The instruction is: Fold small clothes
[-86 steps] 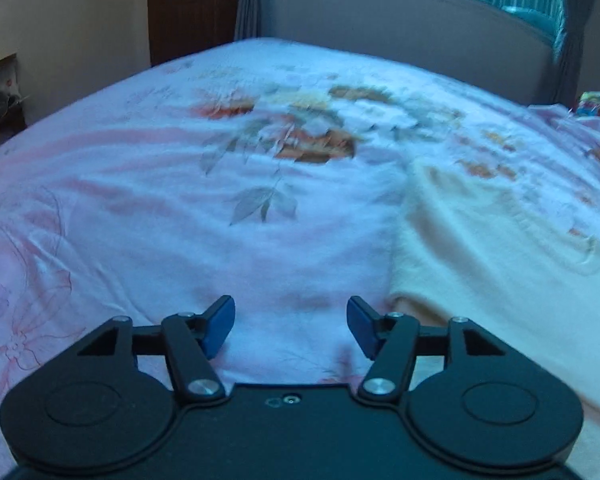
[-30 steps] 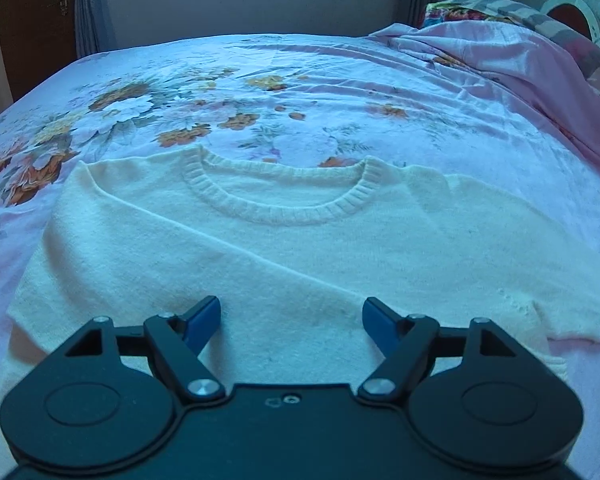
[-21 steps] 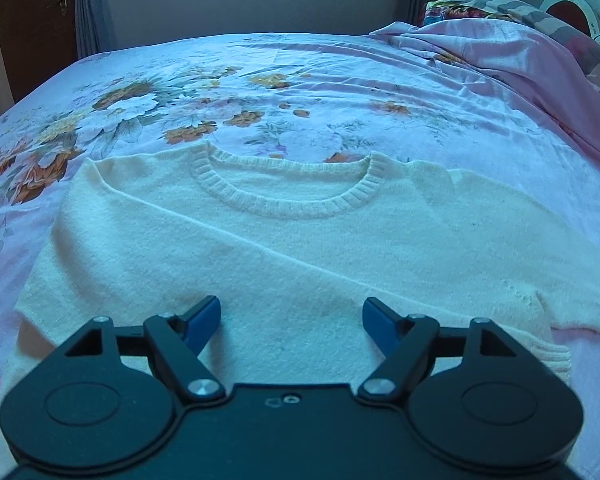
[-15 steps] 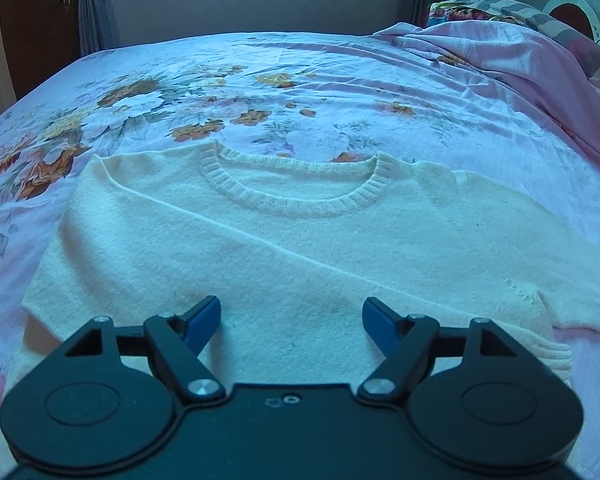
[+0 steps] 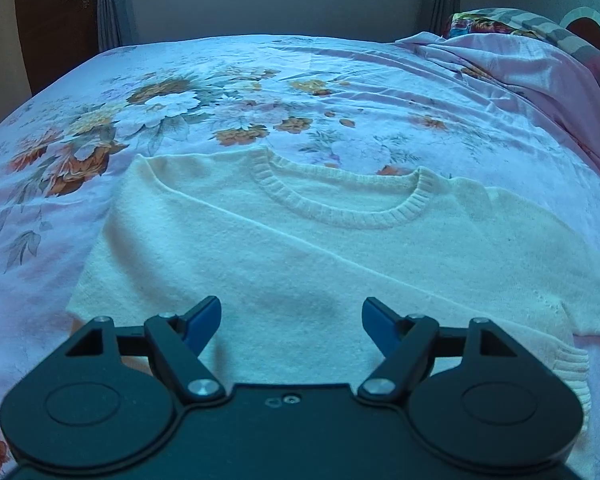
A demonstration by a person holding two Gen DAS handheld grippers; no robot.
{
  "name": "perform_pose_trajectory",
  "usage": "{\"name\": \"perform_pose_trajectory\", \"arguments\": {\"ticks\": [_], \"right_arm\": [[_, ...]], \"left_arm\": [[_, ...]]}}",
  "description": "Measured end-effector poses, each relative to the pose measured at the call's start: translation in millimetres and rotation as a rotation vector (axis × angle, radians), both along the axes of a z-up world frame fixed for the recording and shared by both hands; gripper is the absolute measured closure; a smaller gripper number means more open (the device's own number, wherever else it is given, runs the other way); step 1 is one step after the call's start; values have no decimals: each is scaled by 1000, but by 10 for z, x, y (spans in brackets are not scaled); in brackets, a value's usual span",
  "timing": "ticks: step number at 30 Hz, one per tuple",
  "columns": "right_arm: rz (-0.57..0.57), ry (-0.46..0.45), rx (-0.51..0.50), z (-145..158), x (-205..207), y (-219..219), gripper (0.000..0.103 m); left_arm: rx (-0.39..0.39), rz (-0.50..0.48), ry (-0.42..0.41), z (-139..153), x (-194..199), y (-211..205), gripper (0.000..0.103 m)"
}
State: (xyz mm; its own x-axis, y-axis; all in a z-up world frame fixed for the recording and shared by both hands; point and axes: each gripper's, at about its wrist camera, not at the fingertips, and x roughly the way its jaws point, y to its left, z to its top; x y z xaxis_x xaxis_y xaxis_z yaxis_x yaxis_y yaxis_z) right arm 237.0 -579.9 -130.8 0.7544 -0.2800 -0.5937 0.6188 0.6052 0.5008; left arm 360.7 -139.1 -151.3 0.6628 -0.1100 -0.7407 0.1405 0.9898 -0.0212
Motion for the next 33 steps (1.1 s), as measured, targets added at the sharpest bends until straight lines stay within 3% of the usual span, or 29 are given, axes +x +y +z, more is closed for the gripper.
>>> {"name": "perform_pose_trajectory", "arguments": {"ticks": [5, 9, 12, 15, 18, 19, 20, 24, 27, 33], "right_arm": [[309, -158, -30, 387, 569, 1100, 101], [636, -203, -43, 394, 816, 2327, 101], [862, -130, -77, 103, 854, 3131, 101], [1022, 30, -94, -330, 832, 3647, 99], [1055, 9, -147, -376, 661, 3733, 67], [1055, -3, -143, -358, 607, 3724, 50], [1046, -17, -147, -326, 564, 3706, 46], [976, -57, -162, -216, 377, 3527, 46], [928, -55, -150, -175, 286, 3406, 46], [874, -66, -118, -126, 67, 3195, 46]], "left_arm": [[-33, 30, -10, 120, -20, 235, 27], [-74, 70, -14, 217, -48, 534, 27], [-130, 102, -3, 260, -70, 800, 27], [-211, 104, 49, 232, -78, 1018, 26], [-342, 77, 141, 139, -78, 1166, 23], [-378, 62, 169, 102, -77, 1184, 23], [-400, 55, 192, 75, -77, 1185, 23], [-477, 58, 241, -36, -149, 1180, 26], [-473, 54, 244, -82, -205, 1120, 35], [-493, 14, 275, -210, -238, 971, 78]]}}
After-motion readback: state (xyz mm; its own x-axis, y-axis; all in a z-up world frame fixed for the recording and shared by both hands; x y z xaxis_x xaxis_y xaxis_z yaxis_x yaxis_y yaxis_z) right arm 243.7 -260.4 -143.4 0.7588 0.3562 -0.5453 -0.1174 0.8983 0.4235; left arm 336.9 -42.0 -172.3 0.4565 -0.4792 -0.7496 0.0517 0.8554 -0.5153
